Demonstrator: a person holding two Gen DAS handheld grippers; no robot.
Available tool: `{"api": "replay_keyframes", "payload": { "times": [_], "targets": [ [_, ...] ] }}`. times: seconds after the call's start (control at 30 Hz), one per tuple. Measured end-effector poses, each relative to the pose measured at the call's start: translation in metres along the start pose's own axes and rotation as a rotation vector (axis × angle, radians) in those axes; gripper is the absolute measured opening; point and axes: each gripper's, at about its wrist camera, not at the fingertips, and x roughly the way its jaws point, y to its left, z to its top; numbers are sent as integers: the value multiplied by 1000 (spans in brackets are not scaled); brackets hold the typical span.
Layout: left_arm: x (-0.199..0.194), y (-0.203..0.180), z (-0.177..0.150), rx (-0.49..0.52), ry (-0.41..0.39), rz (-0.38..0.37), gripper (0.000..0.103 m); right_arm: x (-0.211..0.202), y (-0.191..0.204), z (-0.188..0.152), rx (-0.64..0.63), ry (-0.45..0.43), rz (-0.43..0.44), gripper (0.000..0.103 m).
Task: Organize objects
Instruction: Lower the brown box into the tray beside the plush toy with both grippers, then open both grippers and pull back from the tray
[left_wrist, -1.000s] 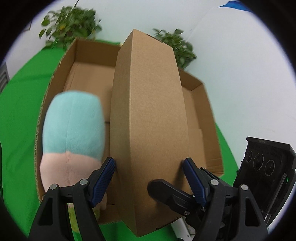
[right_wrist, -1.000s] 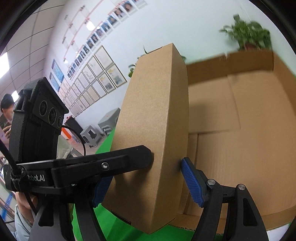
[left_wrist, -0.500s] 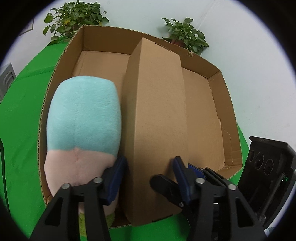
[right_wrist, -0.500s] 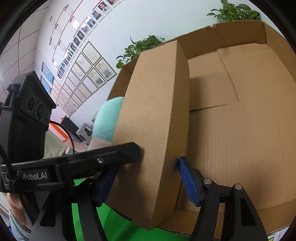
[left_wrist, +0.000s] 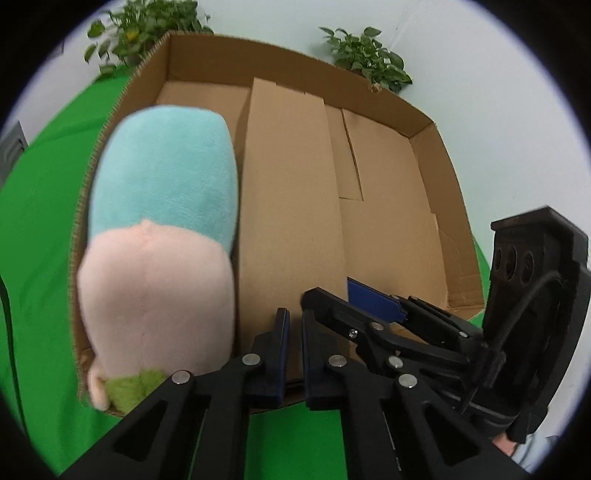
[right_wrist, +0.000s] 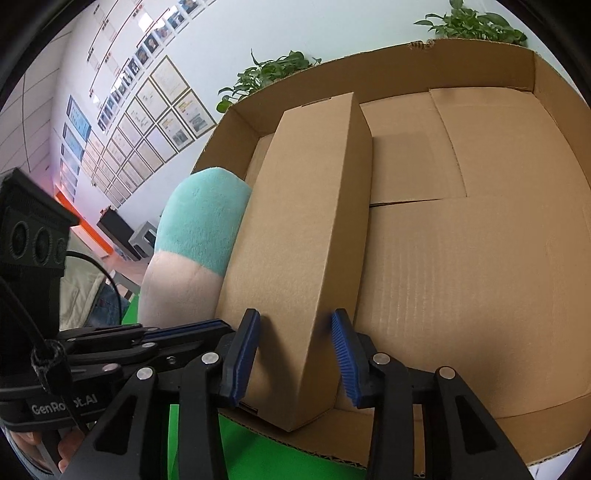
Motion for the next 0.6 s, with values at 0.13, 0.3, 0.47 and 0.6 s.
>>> {"api": "replay_keyframes", "payload": {
  "times": [0.13, 0.3, 0.47, 0.6],
  "targets": [
    [-26, -4, -10, 25, -85, 104, 8, -9, 15, 6, -27, 16, -22, 39],
    [-76, -15, -29, 41, -263, 271, 45, -59, 38, -13, -118, -106, -145, 103],
    [-116, -31, -60, 56, -435, 358, 71, -99, 62, -35, -253, -185, -247, 103],
    [-136, -43, -77, 60, -491, 410, 78, -123, 67, -47, -254, -231, -268, 103]
  ]
}}
